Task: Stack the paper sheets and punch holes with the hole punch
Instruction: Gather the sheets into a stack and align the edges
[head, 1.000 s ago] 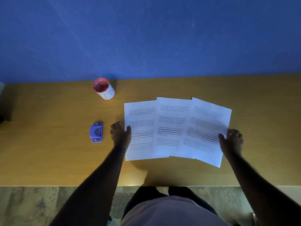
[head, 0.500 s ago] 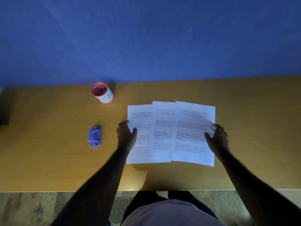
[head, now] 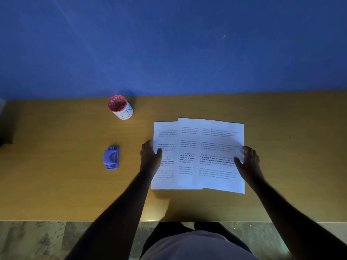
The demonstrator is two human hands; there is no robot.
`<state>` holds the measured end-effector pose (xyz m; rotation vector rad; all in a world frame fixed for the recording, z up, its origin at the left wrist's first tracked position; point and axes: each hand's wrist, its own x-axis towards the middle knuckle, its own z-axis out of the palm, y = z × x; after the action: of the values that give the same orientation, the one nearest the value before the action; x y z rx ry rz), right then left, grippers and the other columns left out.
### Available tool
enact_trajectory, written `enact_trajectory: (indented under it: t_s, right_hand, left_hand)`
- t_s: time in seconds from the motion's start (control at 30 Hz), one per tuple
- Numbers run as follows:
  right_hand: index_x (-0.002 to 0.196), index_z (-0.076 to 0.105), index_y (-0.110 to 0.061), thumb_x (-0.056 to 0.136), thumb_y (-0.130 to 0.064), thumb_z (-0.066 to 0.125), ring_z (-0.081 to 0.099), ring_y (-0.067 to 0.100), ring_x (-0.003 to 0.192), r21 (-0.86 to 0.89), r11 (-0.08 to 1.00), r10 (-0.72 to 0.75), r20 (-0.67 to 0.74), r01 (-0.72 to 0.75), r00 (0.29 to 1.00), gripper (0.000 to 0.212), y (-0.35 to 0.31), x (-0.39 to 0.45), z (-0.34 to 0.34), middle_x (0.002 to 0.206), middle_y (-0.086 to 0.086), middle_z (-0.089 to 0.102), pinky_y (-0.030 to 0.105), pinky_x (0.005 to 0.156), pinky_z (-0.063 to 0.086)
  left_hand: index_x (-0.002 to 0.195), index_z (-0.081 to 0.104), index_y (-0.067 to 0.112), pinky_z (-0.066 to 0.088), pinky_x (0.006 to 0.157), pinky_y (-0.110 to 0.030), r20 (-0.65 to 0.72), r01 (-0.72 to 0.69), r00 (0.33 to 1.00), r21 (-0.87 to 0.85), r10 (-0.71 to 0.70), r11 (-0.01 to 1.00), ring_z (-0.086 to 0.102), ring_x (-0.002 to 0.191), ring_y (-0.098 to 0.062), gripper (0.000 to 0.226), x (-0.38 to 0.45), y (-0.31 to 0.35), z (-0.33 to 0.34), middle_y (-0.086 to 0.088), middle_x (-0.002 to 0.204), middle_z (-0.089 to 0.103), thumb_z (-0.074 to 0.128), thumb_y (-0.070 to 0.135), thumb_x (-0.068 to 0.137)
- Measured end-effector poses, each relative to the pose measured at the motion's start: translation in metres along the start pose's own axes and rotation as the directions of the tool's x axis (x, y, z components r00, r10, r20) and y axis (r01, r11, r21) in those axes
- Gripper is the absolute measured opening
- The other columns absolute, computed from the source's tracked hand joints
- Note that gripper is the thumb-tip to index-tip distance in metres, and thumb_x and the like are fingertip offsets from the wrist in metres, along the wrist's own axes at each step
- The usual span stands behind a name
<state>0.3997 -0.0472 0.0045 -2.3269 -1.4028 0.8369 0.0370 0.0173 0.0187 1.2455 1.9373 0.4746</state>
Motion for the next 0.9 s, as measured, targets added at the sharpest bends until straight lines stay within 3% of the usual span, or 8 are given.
enact_trajectory:
  t_s: [0.13,0.27,0.43,0.67,0.9]
  right_hand:
    - [0.146,0.043,-0.003,0.095,-0.013,0.067,0.047,0.041,0.13,0.027,0.999,-0.034,0.045,0.032,0.998,0.058,-0.014,-0.003,0.007,0.142,0.021,0.05,0.045,0.107,0.039]
    - [0.141,0.045,-0.004,0.093,-0.011,0.068,0.055,0.04,0.126,0.069,0.996,-0.068,0.1,0.061,0.993,0.054,-0.022,-0.001,0.011,0.138,0.02,0.054,0.053,0.106,0.046]
    - [0.139,0.045,-0.011,0.09,-0.014,0.066,0.056,0.037,0.128,0.13,0.991,0.008,0.074,-0.018,0.997,0.054,-0.023,0.006,0.005,0.138,0.015,0.059,0.055,0.105,0.049]
    - [0.145,0.041,-0.009,0.094,-0.015,0.065,0.057,0.034,0.129,0.12,0.991,-0.073,0.12,0.059,0.99,0.057,-0.043,0.001,0.017,0.144,0.016,0.054,0.053,0.101,0.052]
    - [0.143,0.042,-0.016,0.087,-0.028,0.063,0.055,0.036,0.128,0.133,0.988,-0.093,0.149,0.073,0.984,0.061,-0.042,-0.003,0.023,0.139,0.013,0.056,0.057,0.103,0.051]
  left_hand:
    - [0.142,0.046,0.016,0.052,0.107,-0.05,0.046,-0.02,0.999,-0.029,0.022,0.999,0.053,0.131,-0.027,0.048,-0.002,0.005,0.003,-0.007,0.145,0.05,0.061,0.026,0.097]
    - [0.141,0.047,0.02,0.059,0.095,-0.046,0.11,0.001,0.994,-0.077,0.007,0.997,0.062,0.118,-0.021,0.048,-0.003,0.011,0.0,-0.004,0.141,0.057,0.061,0.028,0.096]
    - [0.145,0.048,0.019,0.055,0.1,-0.045,0.068,0.028,0.997,-0.1,-0.021,0.995,0.059,0.125,-0.021,0.051,-0.009,0.005,-0.003,-0.003,0.147,0.055,0.062,0.027,0.096]
    - [0.141,0.049,0.02,0.058,0.095,-0.04,0.177,0.046,0.984,-0.204,-0.01,0.978,0.062,0.122,-0.017,0.051,-0.016,0.02,0.004,0.001,0.142,0.061,0.067,0.027,0.095]
    - [0.145,0.044,0.017,0.045,0.07,-0.015,0.186,0.05,0.982,-0.201,-0.012,0.978,0.057,0.114,-0.011,0.05,-0.025,0.026,0.007,-0.002,0.148,0.057,0.063,0.026,0.1]
